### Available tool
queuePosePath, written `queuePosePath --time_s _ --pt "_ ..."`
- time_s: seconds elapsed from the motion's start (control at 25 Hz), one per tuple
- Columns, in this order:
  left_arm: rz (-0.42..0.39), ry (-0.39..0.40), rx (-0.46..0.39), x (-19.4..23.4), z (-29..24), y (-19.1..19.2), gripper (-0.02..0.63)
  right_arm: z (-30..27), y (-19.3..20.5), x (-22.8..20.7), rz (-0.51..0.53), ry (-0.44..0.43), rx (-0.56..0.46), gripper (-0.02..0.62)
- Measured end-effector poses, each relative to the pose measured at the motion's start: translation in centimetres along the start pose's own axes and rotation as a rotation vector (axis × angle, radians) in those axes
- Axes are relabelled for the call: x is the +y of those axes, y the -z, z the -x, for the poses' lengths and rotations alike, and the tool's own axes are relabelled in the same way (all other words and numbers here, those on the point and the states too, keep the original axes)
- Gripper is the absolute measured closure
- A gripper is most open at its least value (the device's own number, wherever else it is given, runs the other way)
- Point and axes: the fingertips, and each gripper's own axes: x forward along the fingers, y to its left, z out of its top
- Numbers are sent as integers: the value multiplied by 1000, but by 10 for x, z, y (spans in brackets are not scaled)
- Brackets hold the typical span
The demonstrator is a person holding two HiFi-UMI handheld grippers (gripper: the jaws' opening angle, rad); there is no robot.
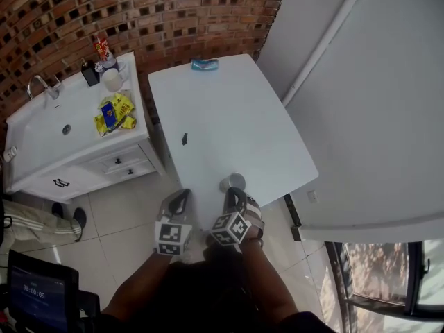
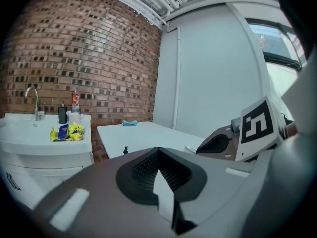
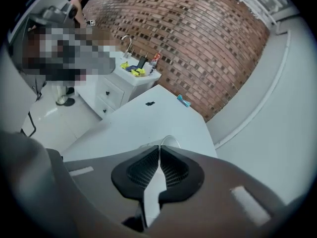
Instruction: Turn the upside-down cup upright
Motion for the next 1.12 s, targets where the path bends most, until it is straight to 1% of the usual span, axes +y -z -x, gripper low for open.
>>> queuePosePath --time_s 0.2,0.32,0.48,0.56,0.72,0.8,0.88,0.96,1.12 --pt "4 -11 11 6 4 5 611 -4 -4 11 134 18 32 568" --pt "10 -14 14 8 4 5 611 -7 -5 17 170 5 33 568" --pt "15 -10 17 7 4 7 611 -11 -6 21 217 14 22 568" --pt "19 -8 22 7 4 8 611 -14 -5 27 239 0 24 566" --pt "8 -7 23 7 6 7 611 -15 -1 34 260 -16 44 557" --pt "-6 -8 20 7 5 5 611 -13 -2 36 265 -30 51 525" --pt "-11 -8 18 7 4 4 611 -12 -3 36 253 -40 46 515" --pt "-7 -7 16 6 3 4 611 -9 -5 32 242 -32 37 502" --pt "1 -8 14 8 2 3 611 0 -12 29 205 -23 16 502"
